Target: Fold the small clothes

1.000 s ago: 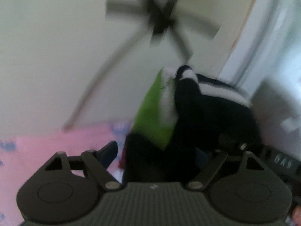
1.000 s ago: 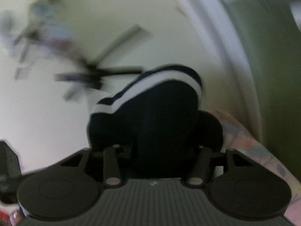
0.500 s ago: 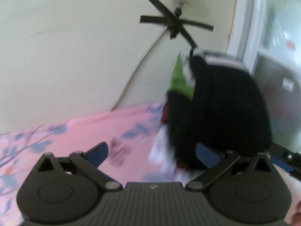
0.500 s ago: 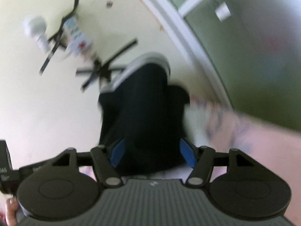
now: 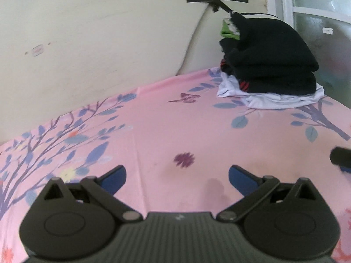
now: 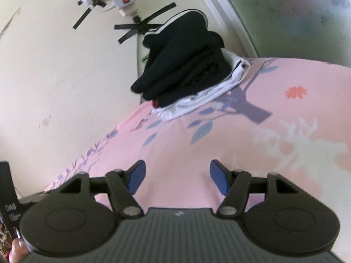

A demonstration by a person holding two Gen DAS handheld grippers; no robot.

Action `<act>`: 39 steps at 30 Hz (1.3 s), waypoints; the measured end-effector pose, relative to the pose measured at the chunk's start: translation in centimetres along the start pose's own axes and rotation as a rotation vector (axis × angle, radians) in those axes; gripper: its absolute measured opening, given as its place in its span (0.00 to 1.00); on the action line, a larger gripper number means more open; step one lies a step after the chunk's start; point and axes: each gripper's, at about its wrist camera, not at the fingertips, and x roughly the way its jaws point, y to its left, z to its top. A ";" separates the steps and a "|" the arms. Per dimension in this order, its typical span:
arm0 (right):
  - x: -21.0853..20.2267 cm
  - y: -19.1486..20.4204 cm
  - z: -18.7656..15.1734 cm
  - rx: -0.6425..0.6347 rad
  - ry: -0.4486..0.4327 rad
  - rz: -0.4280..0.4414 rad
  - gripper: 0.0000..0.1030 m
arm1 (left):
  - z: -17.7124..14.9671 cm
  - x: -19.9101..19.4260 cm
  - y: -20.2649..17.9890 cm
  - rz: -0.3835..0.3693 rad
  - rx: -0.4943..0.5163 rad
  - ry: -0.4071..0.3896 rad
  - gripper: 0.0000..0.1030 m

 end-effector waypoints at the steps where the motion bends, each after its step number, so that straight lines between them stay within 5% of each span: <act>1: -0.4 0.1 -0.4 -0.007 -0.006 -0.007 0.57 | -0.2 -0.4 0.4 -0.006 -0.011 -0.011 1.00; 12: -0.9 1.9 -1.6 -0.054 -0.033 -0.092 0.59 | -1.1 -1.7 1.1 -0.024 -0.026 -0.053 1.00; 39: 0.2 2.5 -1.6 -0.048 -0.052 -0.088 0.62 | -1.2 -2.4 1.0 -0.005 -0.014 -0.087 1.00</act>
